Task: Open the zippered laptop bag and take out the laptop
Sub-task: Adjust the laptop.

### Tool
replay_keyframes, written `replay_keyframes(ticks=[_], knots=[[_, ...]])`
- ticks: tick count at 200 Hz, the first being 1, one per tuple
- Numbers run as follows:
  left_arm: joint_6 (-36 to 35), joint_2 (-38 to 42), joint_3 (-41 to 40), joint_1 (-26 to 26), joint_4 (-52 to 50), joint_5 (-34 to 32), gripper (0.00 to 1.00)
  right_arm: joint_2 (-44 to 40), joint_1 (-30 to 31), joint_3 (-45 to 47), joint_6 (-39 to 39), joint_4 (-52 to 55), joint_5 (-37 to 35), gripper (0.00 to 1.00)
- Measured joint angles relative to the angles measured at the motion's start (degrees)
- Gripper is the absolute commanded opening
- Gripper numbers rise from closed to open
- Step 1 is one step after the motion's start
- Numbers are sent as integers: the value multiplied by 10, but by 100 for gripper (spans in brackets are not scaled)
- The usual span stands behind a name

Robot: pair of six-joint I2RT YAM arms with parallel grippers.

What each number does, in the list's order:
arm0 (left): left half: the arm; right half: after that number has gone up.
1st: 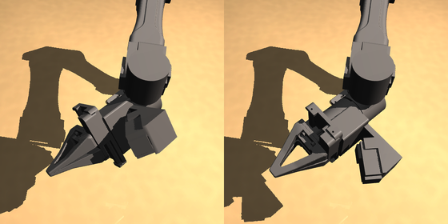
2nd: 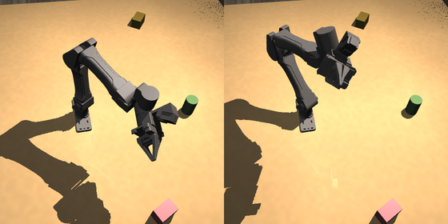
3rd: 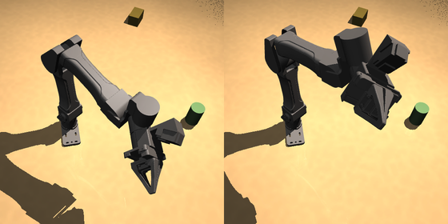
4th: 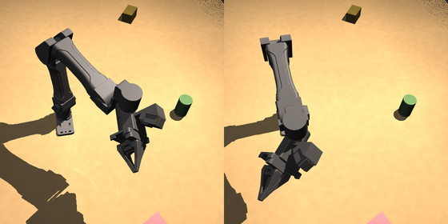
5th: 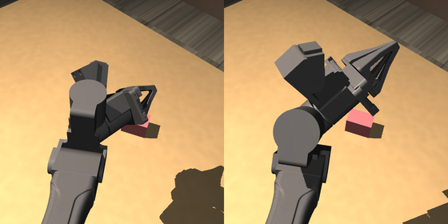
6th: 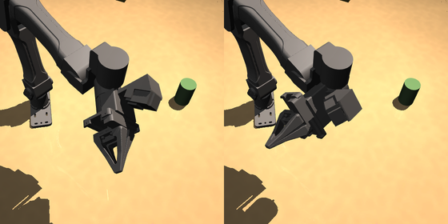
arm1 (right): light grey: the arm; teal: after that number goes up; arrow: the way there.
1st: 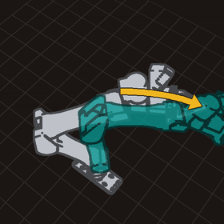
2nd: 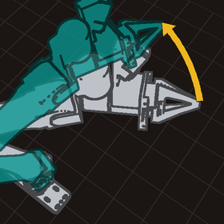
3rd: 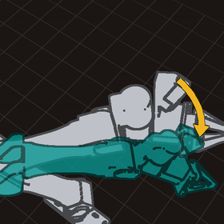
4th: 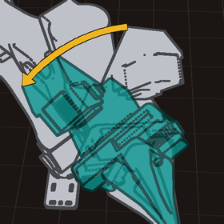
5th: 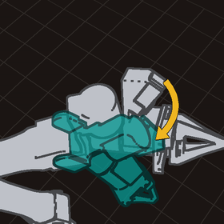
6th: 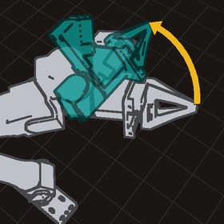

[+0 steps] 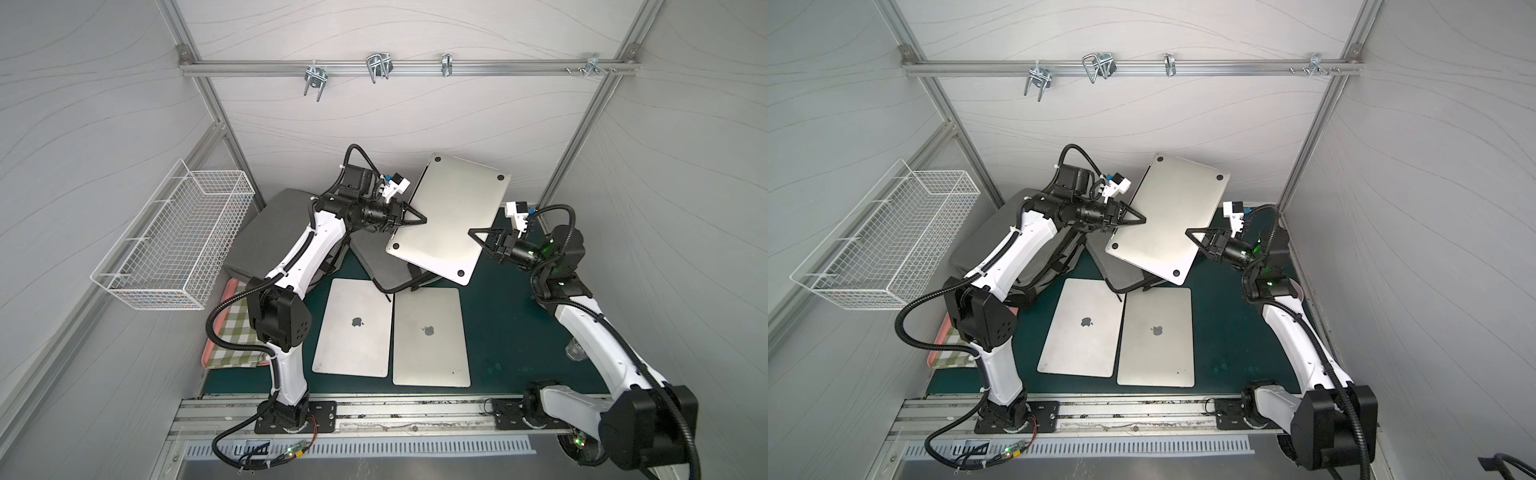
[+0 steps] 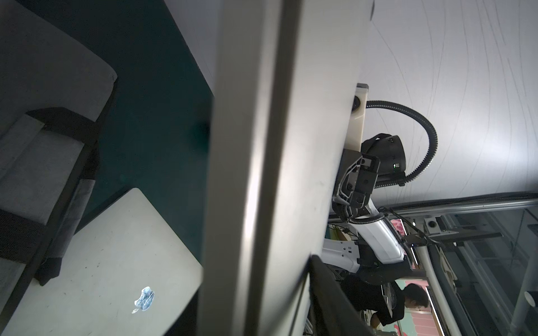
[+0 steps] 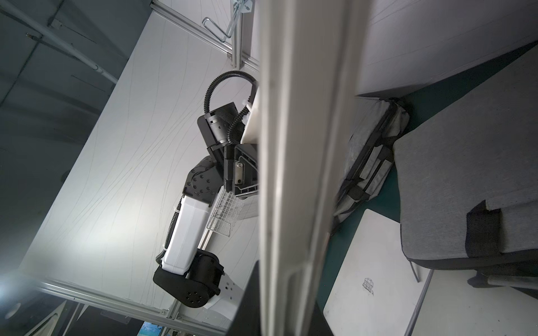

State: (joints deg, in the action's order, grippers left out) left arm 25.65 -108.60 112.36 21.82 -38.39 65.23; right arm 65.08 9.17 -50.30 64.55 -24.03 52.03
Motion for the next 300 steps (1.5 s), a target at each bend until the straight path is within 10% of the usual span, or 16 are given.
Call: replay_keyframes(ticks=[47,186,300], knots=[[39,19,-39,-5,58,30,0,7,-3,-4,-1,2,8,0],[226,85,-166,8,139,13,0,12,-4,-4,-147,130,-26,43],[209,138,-174,14,34,-56,0,10,-4,-6,-265,197,-52,70]])
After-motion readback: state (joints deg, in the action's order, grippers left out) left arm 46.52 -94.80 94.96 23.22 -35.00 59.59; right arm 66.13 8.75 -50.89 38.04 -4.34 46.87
